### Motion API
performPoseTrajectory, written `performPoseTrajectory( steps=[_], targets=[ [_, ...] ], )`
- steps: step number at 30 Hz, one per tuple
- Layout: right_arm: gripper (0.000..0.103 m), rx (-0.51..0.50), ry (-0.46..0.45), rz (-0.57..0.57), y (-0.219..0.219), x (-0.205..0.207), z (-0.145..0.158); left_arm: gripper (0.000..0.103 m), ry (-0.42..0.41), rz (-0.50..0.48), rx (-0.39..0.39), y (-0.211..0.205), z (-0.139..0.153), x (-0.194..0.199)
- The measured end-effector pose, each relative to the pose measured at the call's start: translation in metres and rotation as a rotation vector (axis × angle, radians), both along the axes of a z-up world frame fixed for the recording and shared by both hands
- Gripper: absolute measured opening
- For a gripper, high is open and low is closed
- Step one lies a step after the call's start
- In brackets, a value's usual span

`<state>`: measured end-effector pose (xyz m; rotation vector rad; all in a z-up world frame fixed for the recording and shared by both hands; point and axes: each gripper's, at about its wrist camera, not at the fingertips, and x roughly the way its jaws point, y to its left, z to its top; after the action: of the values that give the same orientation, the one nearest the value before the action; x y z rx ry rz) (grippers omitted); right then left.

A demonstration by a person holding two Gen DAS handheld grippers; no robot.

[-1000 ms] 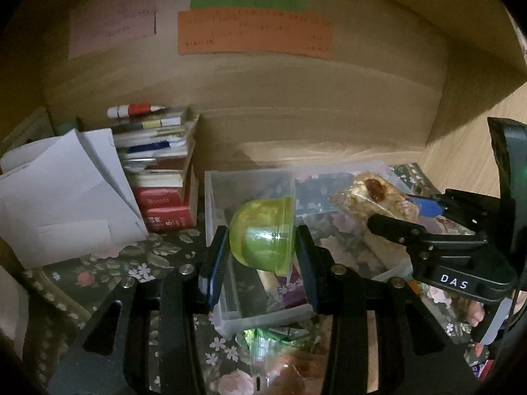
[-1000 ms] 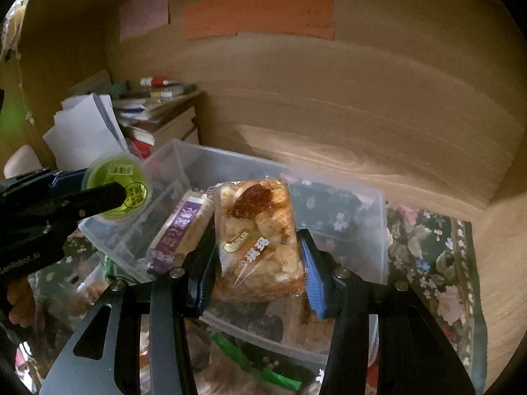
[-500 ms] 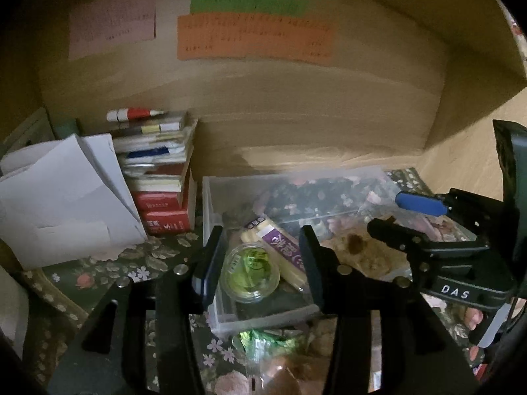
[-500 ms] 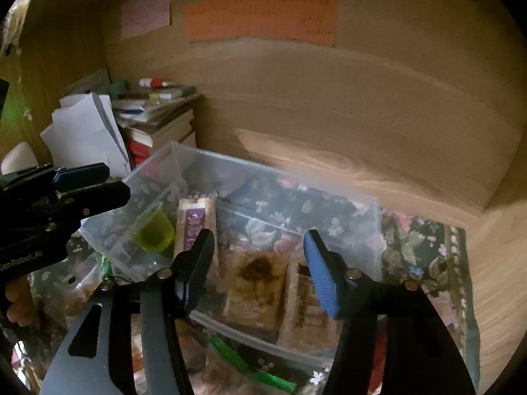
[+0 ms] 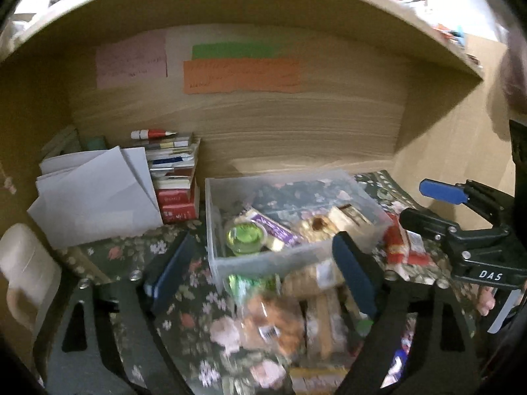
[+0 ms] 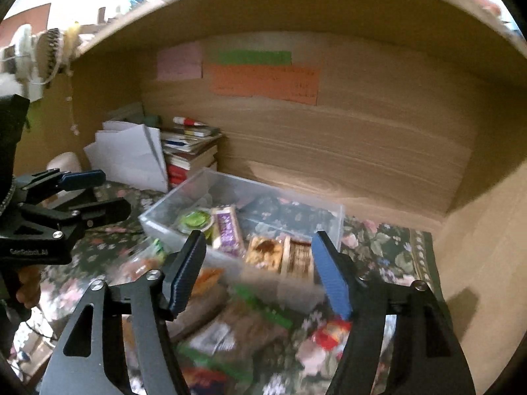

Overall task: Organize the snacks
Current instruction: 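Grasp the blue chip bag with the right tool while the left tool grasps the yellow snack bag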

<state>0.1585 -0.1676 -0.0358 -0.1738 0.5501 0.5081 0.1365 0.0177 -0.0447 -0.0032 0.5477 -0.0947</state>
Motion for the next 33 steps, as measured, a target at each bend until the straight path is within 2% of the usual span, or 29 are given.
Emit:
performPoseTrajectory(
  steps=[3, 8, 17, 20, 22, 26, 28, 32, 33],
  targets=[
    [0.070, 0.019, 0.005, 0.009, -0.006, -0.020, -0.004, 0.097, -0.003, -0.013, 0.026, -0.011, -0.005, -0.021],
    [0.071, 0.032, 0.056, 0.040, -0.007, -0.048, -0.022, 0.098, 0.040, -0.045, 0.031, -0.029, -0.026, -0.048],
    [0.071, 0.059, 0.164, 0.056, -0.010, -0.078, -0.062, 0.099, 0.150, -0.055, -0.007, -0.038, -0.074, -0.065],
    [0.072, 0.069, 0.198, 0.058, -0.012, -0.083, -0.070, 0.099, 0.175, -0.043, -0.014, -0.035, -0.087, -0.067],
    [0.079, 0.065, 0.210, 0.059, -0.011, -0.084, -0.074, 0.098, 0.191, -0.037, -0.021, -0.033, -0.095, -0.068],
    [0.082, 0.037, 0.227, 0.075, -0.003, -0.088, -0.084, 0.098, 0.204, -0.031, -0.020, -0.031, -0.108, -0.071],
    [0.087, 0.017, 0.223, 0.075, 0.000, -0.088, -0.087, 0.098, 0.204, -0.033, -0.024, -0.031, -0.113, -0.072],
    [0.087, 0.001, 0.250, 0.077, 0.003, -0.085, -0.095, 0.098, 0.194, -0.037, -0.018, -0.034, -0.118, -0.072],
    [0.087, 0.001, 0.262, 0.077, 0.003, -0.084, -0.098, 0.096, 0.187, -0.037, -0.015, -0.034, -0.118, -0.072]
  ],
)
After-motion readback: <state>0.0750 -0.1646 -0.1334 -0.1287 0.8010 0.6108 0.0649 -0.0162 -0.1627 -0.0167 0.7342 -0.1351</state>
